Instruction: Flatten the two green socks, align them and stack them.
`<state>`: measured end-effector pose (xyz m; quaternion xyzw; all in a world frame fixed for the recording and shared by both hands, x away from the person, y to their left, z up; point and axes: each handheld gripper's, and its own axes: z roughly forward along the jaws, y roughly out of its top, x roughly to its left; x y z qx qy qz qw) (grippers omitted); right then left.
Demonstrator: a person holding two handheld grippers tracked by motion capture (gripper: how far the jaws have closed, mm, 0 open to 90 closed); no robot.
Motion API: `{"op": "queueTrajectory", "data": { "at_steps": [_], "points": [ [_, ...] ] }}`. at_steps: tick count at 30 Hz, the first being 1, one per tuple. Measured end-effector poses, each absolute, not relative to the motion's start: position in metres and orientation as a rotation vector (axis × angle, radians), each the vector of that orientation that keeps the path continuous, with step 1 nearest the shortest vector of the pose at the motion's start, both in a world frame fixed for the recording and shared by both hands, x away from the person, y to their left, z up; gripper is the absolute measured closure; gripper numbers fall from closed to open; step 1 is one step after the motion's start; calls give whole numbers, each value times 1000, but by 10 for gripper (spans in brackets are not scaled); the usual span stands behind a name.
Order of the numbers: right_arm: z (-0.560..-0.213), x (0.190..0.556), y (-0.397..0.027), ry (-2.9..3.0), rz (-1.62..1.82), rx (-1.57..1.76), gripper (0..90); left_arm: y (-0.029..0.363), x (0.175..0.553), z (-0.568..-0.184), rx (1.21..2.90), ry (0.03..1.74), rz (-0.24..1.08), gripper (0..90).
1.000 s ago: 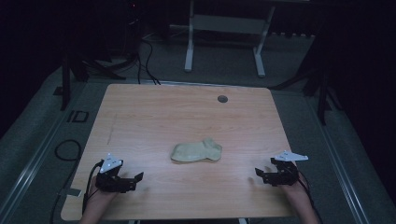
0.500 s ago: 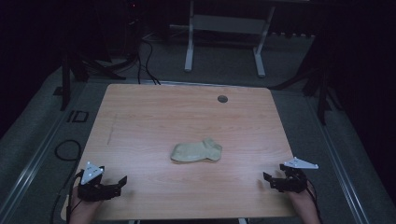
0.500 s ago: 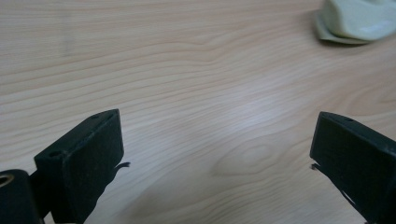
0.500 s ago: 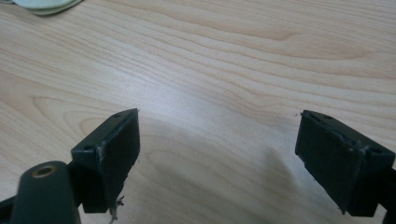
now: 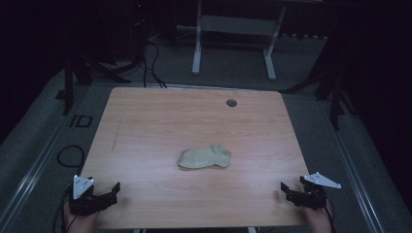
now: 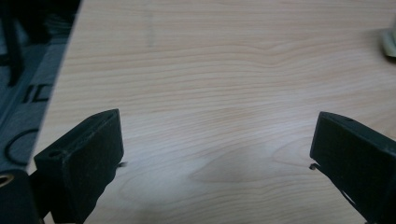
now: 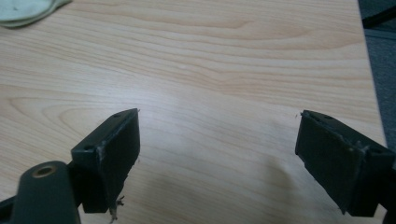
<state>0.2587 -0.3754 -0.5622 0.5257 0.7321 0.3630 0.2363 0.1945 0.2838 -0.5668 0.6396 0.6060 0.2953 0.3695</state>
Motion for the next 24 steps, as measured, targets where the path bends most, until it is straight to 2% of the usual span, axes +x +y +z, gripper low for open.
{"op": "queueTrajectory", "data": {
  "at_steps": [9,18,24],
  "points": [
    [-566,255,-380,1929,974,1461,137,288,185,-569,1571,1695,831,29],
    [-566,254,-380,1853,948,1448,136,285,181,-573,1513,1698,903,29],
    [-562,252,-385,1778,997,1421,136,284,174,-571,1508,1635,1015,29]
  ]
}}
